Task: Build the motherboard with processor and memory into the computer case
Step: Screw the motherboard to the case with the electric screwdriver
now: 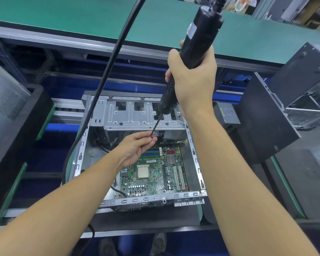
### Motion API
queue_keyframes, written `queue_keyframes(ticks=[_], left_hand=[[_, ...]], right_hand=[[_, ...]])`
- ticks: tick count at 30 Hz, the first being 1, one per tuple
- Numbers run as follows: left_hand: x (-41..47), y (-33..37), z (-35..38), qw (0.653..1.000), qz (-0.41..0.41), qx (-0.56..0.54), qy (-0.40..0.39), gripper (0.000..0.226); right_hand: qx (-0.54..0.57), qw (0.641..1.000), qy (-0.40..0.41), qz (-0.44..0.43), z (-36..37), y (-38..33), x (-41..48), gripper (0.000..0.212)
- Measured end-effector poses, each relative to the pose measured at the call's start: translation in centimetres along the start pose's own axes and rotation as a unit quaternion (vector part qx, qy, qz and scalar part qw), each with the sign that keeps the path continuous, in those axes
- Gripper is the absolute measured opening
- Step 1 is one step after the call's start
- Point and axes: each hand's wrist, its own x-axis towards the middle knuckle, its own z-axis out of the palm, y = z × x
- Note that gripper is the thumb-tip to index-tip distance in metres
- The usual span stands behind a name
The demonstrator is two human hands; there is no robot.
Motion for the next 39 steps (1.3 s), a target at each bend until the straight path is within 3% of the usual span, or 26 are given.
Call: queue_keyframes(ticks=[17, 27, 34, 39], left_hand=[[-0.5, 0.0, 0.3, 1.000, 0.003, -0.016, 0.008, 0.021], [-0.6, -0.6, 0.6, 0.994, 0.087, 0.072, 0.009, 0.025], [-0.3, -0.8, 0.3, 0.998, 0.020, -0.038, 0.046, 0.016], [-0.2, -0.5, 1.0, 0.983, -0.071, -0.161, 0.061, 0.019]], right_hand=[[-0.006, 1.000, 0.003, -0.003, -0.1, 0.2, -0.1, 0.019], [-0.032, 0.999, -0.021, -0.007, 0.1, 0.5, -0.7, 0.023], [-0.021, 1.000, -0.004, -0.005, 0.1, 0.6, -1.0, 0.027], [-0.018, 1.000, -0.005, -0.004, 0.0, 0.4, -1.0, 0.026]])
